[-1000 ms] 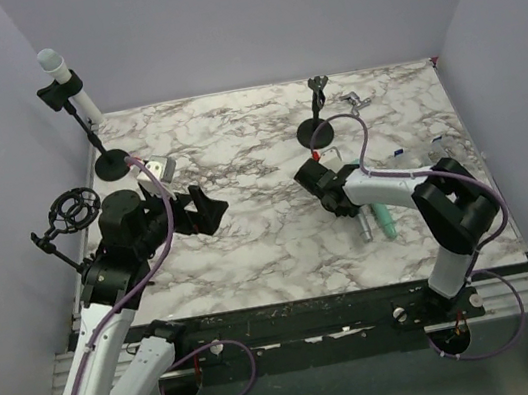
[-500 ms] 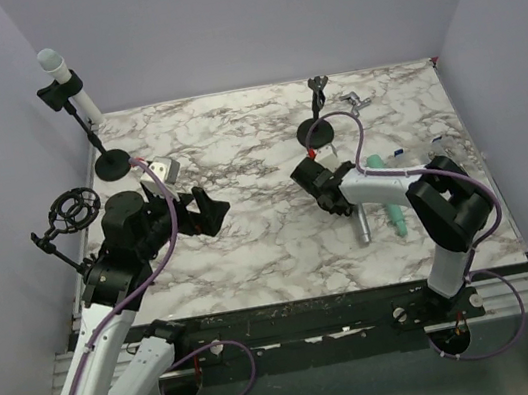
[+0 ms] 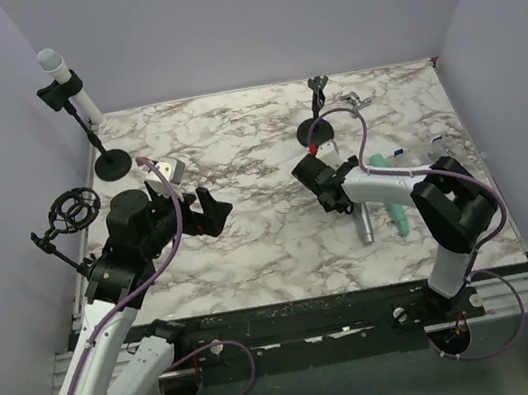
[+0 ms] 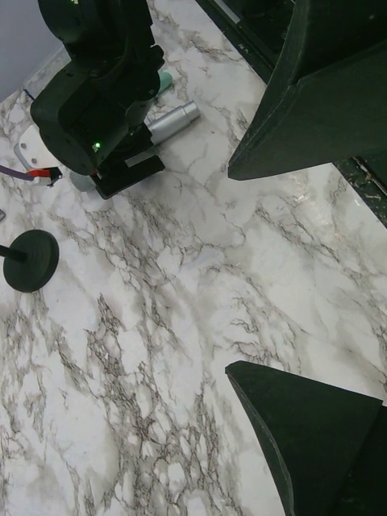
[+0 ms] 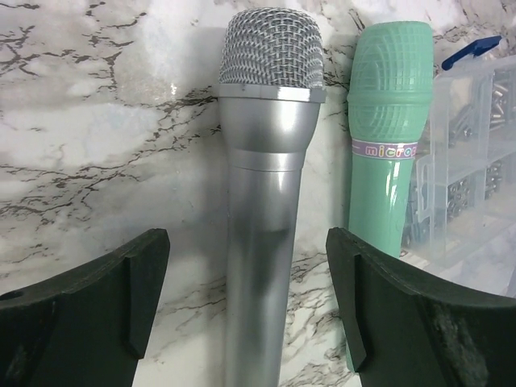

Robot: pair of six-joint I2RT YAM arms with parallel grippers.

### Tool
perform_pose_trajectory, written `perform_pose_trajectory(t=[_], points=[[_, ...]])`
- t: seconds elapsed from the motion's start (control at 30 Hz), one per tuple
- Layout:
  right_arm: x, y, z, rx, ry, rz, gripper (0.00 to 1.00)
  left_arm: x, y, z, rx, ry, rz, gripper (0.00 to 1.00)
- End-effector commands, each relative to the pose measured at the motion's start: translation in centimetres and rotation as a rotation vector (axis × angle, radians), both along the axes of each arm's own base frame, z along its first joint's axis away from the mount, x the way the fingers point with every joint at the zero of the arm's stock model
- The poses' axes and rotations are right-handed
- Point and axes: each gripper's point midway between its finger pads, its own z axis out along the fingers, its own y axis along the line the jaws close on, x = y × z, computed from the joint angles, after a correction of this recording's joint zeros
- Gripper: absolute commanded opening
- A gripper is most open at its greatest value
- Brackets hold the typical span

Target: Remove the microphone from the stand

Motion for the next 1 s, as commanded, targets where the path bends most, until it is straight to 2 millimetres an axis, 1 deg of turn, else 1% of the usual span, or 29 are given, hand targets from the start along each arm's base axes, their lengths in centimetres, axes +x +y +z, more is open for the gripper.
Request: perform_pose_trajectory(t=[0.0, 0.1, 0.13, 0.27, 0.4, 0.53, 0.63, 0.7, 0.8, 0.87, 0.97], points=[[0.6, 1.4, 2.8, 0.107, -0.054, 0.009, 0.89, 0.3, -0.1, 0.0, 0.012, -0.039, -0.006, 0.99], [0.7, 2.1, 4.0, 0.176, -0.084, 0.026, 0.95, 0.4, -0.1, -0.1, 0.018, -0.046, -0.009, 0.99], [0.7, 2.7, 4.4, 0.212, -0.092, 0.042, 0.96, 0.4, -0.1, -0.2, 0.021, -0.046, -0.009, 0.99], [0.1, 6.5, 4.8, 0.426, -0.077, 0.175, 1.0, 0.7, 0.0, -0.4, 0.034, -0.059, -0.006, 0.99], [-0.8, 8.8, 5.2, 0.585, -0.091, 0.259, 1.0, 0.7, 0.2, -0.7, 0.049, -0.065, 0.001, 0.99], [-1.4, 10.1, 5.5, 0.659, -0.089, 0.323, 1.0, -0.1, 1.1, -0.1, 0.051, -0.031, 0.04, 0.99], [-1.5, 10.4, 5.9, 0.67, -0.103, 0.357, 1.0, -1.2, 2.0, 0.4, 0.04, 0.022, 0.084, 0.99], [-1.4, 10.3, 6.5, 0.668, -0.124, 0.375, 1.0, -1.9, 2.9, 0.6, 0.042, 0.05, 0.127, 0.99], [-1.2, 10.6, 7.6, 0.682, -0.156, 0.408, 1.0, -2.8, 5.3, 0.9, 0.087, 0.082, 0.237, 0.99], [-1.3, 11.2, 8.4, 0.715, -0.165, 0.437, 1.0, -3.2, 7.5, 1.7, 0.13, 0.078, 0.333, 0.99], [-1.7, 12.2, 9.2, 0.767, -0.168, 0.48, 1.0, -3.8, 10.6, 3.9, 0.189, 0.057, 0.471, 0.99]])
